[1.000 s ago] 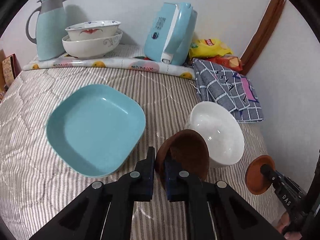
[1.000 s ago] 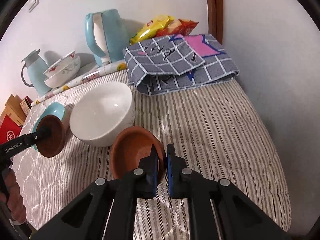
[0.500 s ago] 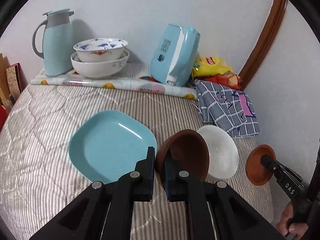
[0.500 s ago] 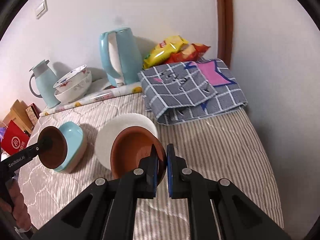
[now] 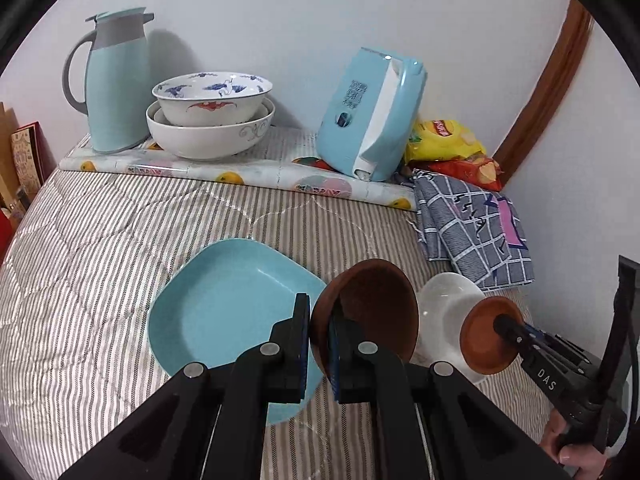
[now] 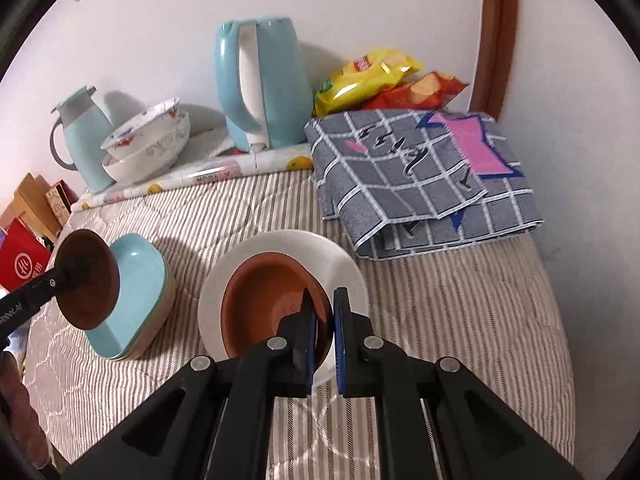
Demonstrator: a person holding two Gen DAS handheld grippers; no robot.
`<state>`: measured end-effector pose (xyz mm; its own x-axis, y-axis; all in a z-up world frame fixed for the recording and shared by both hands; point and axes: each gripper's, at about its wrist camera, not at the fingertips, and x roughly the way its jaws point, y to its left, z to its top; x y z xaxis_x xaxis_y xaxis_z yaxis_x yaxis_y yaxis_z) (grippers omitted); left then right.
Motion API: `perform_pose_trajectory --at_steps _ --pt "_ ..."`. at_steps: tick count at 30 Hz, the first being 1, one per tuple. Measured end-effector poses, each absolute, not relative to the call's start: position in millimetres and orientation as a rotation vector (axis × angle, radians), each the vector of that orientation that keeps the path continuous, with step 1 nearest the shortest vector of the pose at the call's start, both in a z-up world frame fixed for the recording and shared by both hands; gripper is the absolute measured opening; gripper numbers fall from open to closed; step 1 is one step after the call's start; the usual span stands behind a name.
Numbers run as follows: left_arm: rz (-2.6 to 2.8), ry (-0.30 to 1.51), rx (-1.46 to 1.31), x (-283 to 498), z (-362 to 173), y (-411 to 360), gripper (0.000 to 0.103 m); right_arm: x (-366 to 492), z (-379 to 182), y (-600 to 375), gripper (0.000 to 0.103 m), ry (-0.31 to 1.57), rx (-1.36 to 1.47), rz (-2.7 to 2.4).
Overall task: Organize plates and bowls
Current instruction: 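Lower the held brown clay bowl into the white bowl with the right gripper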
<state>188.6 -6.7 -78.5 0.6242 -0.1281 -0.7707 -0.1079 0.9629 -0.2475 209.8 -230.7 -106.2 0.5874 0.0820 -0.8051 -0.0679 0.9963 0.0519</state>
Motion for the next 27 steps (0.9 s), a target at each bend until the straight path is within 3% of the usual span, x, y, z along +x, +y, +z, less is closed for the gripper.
perform_pose_trajectory --at_steps 27 --pt "-0.017 0.921 -0.278 215.0 -95.8 -0.2 0.009 255.2 -151.5 -215.0 0.008 1.095 -0.025 0.082"
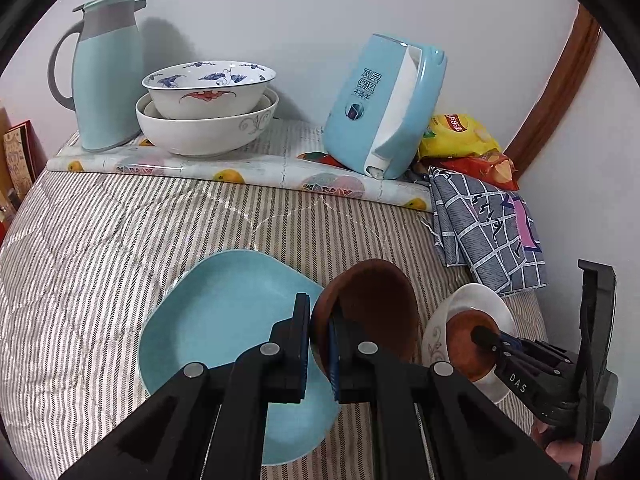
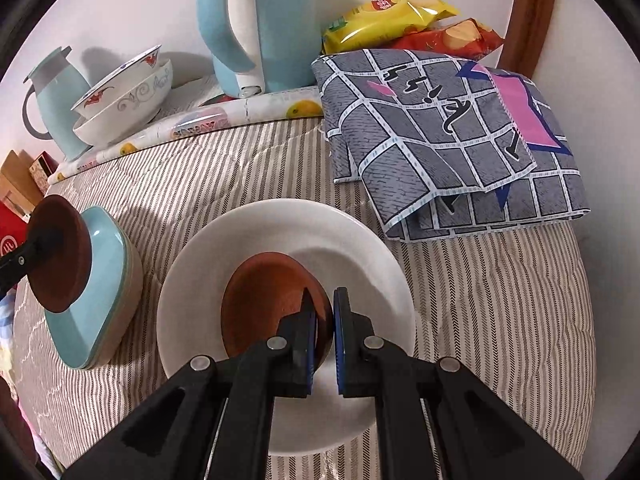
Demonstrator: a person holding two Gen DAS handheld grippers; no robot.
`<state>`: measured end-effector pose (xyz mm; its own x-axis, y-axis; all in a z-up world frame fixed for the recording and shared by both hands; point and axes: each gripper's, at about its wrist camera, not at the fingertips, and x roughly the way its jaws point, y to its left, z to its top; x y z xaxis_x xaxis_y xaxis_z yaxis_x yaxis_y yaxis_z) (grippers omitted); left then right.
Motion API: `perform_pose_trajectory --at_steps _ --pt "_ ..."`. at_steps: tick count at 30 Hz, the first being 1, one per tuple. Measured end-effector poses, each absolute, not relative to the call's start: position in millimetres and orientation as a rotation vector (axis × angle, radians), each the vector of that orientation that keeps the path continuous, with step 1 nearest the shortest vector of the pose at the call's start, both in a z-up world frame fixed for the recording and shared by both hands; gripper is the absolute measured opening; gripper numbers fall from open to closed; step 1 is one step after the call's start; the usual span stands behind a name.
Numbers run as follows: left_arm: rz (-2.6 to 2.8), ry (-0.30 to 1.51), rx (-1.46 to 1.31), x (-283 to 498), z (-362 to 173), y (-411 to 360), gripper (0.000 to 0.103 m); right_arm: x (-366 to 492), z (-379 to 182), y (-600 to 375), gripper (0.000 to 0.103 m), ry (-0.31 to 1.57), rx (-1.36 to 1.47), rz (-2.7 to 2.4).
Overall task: Organize plates and bowls
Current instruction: 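Lower the held brown clay bowl into the white bowl with the right gripper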
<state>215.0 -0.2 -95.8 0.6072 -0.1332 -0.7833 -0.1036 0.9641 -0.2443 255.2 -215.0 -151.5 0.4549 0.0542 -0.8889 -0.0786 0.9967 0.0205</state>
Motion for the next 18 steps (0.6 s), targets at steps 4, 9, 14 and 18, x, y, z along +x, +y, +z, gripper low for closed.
perform_pose_trajectory --at_steps 4,9,14,18 --pt "-0.023 0.920 -0.270 215.1 -95.6 -1.9 0.009 257.0 -152.6 -213.5 0.008 1.103 -0.043 0.076" --pt "-0.033 0.929 -0.269 215.9 -97.6 -4.1 0.009 261.0 -158.6 -211.8 0.009 1.131 -0.069 0.062" --pt "-0.038 0.936 -0.268 216.3 -98.8 -4.9 0.009 263.4 -161.1 -208.3 0.011 1.140 -0.081 0.066" --pt "-0.037 0.939 -0.272 216.1 -98.5 -3.4 0.009 264.3 -162.5 -204.2 0.012 1.150 -0.117 0.067"
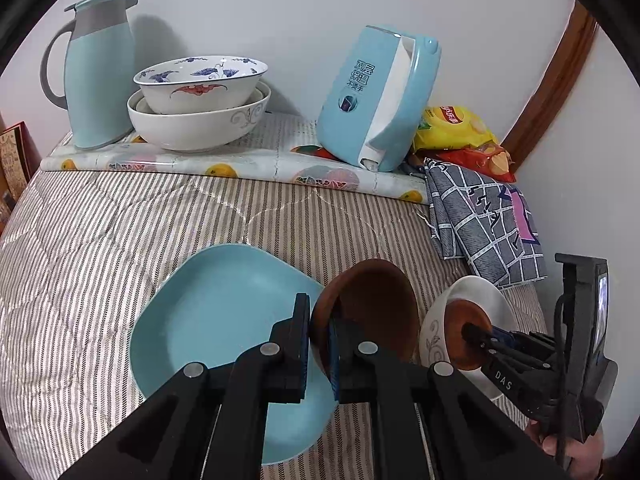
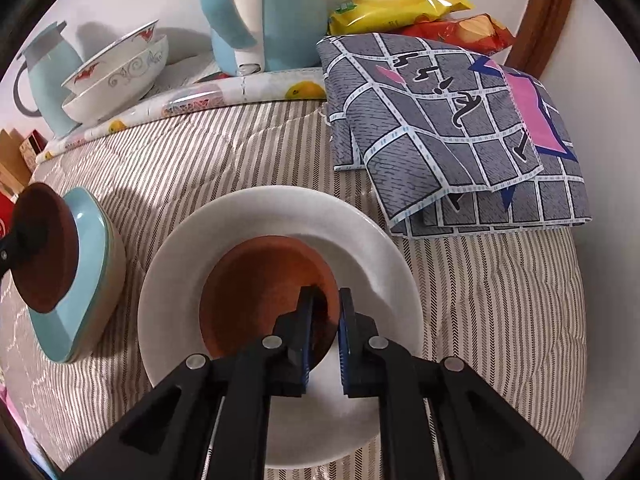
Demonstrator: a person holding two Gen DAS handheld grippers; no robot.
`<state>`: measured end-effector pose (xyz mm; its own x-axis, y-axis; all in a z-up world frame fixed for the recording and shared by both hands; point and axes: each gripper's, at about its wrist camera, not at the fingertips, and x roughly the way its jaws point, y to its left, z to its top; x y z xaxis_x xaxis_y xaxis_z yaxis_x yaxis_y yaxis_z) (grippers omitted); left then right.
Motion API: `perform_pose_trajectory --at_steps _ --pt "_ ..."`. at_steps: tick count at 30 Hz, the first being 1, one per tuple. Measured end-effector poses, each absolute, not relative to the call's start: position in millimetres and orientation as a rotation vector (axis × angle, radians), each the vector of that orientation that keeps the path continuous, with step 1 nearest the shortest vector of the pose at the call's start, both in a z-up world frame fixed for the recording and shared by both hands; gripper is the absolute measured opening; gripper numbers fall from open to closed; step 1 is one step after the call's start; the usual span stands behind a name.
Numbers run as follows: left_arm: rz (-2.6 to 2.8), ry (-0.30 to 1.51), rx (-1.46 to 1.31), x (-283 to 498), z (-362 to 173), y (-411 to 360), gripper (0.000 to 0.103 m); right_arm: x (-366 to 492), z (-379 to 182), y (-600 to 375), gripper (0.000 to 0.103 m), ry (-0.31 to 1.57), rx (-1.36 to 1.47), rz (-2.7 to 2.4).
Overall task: Organize plates and bowls
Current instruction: 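Lower the held brown clay bowl into the white bowl with the right gripper, then open the right gripper and pull it back from the white bowl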
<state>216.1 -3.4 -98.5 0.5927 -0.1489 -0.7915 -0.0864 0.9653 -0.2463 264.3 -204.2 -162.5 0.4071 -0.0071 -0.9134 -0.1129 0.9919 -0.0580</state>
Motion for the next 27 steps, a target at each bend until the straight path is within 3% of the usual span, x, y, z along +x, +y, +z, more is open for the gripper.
perform_pose_trajectory --at_steps 11,13,18,21,27 --pt "-0.034 0.944 -0.267 210.6 -96.1 -0.8 0.009 257.6 -162.3 -196.5 0.024 1.154 -0.136 0.068" --pt "-0.036 0.942 -0.265 208.8 -94.7 -2.3 0.009 253.4 -158.7 -196.8 0.031 1.150 -0.135 0.068" --pt "-0.048 0.941 -0.260 205.1 -88.5 -10.1 0.009 240.5 -138.6 -199.9 0.033 1.079 -0.111 0.108" --pt "-0.064 0.934 -0.249 202.3 -81.7 -17.8 0.009 231.2 -124.0 -207.8 0.040 1.034 -0.095 0.113" --pt "-0.107 0.934 -0.233 198.4 -70.0 -40.1 0.009 209.0 -93.5 -233.8 0.041 0.937 -0.050 0.074"
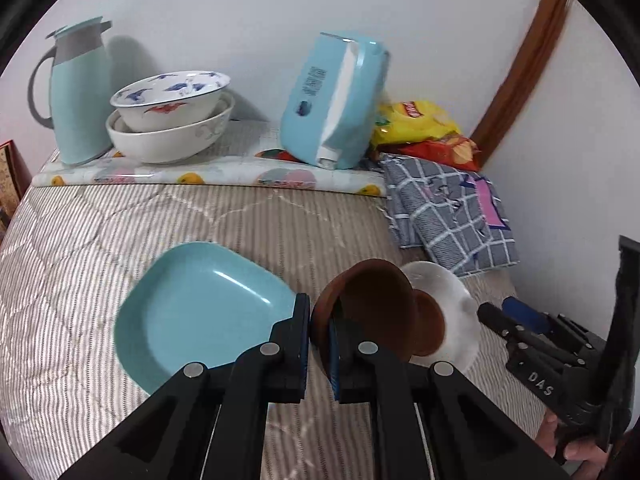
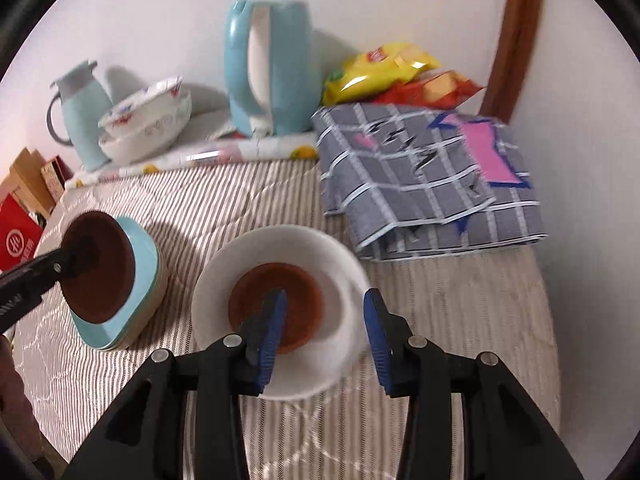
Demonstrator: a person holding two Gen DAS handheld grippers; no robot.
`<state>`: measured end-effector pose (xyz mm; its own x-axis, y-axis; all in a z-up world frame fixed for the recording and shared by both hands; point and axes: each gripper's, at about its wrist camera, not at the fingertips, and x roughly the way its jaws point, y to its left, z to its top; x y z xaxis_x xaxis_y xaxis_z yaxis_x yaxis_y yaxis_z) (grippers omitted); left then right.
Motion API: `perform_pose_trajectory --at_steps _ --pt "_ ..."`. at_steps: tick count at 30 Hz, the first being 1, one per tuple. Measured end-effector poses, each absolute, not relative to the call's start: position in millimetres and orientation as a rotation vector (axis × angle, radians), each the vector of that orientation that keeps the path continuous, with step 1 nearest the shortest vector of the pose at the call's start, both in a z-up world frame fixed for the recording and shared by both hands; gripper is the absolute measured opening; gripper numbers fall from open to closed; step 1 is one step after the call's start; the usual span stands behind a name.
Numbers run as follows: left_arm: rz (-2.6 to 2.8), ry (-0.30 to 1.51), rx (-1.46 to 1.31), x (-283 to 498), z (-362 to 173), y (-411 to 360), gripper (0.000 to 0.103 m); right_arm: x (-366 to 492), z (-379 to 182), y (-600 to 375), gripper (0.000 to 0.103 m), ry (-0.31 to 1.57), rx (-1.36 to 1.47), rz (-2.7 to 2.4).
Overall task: Organize plates and bowls
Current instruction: 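Open the right gripper and pull it back from the white bowl, then lower the second brown clay bowl into the white bowl with the left gripper and open it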
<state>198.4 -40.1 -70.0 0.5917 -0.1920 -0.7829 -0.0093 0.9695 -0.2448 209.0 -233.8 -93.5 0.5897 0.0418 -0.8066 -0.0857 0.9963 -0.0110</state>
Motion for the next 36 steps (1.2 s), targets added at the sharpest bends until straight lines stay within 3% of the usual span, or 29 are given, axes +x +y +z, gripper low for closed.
perform_pose_trajectory --at_steps 19,36 --pt "-0.194 1.004 -0.179 222.2 -94.5 -114.6 0.009 163.4 -99.5 -334.4 0.042 0.915 0.092 -0.079" --pt "-0.204 1.069 -0.178 246.6 -125.0 -134.5 0.009 167.1 -120.5 -352.4 0.042 0.943 0.116 -0.092"
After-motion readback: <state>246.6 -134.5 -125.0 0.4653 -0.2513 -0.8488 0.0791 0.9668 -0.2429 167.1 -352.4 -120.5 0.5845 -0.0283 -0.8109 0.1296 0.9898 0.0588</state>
